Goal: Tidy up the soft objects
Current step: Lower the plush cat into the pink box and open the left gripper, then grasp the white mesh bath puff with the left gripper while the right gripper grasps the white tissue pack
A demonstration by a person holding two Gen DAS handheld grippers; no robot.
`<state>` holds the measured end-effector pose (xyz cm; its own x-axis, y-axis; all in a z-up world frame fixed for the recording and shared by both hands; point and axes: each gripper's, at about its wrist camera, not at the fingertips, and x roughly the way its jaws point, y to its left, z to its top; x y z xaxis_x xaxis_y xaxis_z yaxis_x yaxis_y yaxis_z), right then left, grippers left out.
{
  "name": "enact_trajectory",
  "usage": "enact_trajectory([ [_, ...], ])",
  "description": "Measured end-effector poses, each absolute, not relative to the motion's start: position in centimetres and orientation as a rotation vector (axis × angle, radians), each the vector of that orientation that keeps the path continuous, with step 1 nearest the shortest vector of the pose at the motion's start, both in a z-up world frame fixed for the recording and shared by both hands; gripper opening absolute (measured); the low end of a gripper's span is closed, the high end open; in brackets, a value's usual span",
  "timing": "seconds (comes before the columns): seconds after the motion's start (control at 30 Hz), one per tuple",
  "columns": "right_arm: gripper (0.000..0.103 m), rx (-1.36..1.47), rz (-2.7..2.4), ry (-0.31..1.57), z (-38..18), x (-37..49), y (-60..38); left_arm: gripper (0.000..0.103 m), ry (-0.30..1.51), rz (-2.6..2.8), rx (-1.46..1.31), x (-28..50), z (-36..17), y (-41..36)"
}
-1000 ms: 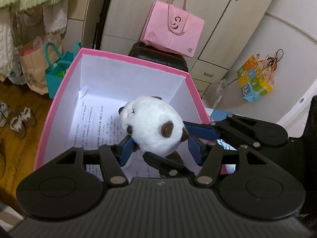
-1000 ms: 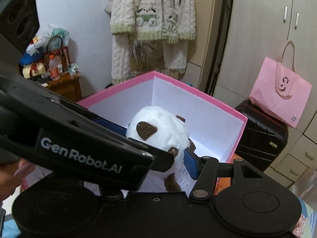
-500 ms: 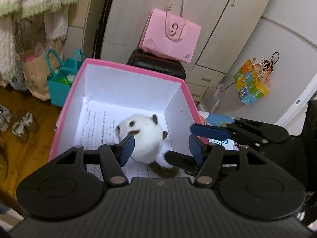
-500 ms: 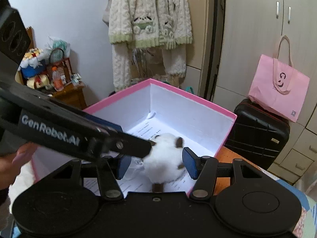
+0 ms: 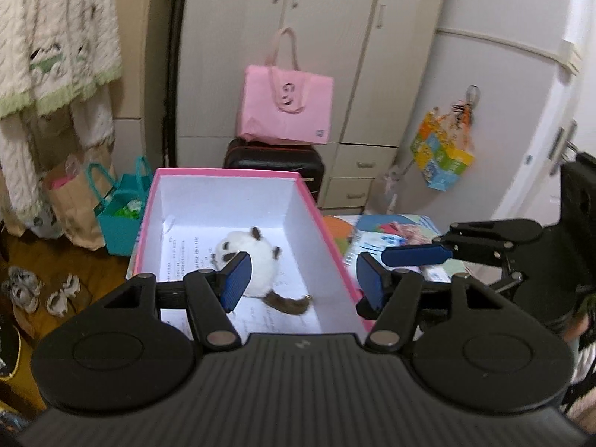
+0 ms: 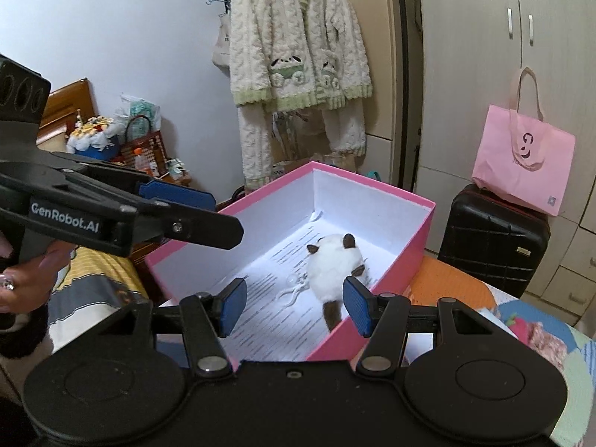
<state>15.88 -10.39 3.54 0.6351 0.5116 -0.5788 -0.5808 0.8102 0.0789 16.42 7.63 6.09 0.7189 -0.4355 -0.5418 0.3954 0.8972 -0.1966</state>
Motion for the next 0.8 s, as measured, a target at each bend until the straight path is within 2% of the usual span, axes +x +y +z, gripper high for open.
enact_trajectory([
  [0.43,0.064,-0.165,0.515,0.595,5.3,7.8,-16.1,0.065,0.559,-0.638,0.058,9.2,8.2,2.9],
  [0.8,0.065,-0.148,0.388,0.57,3.5,3.0,-21.1,0.065,0.64,-0.716,0.132,8.7,4.7,-3.0],
])
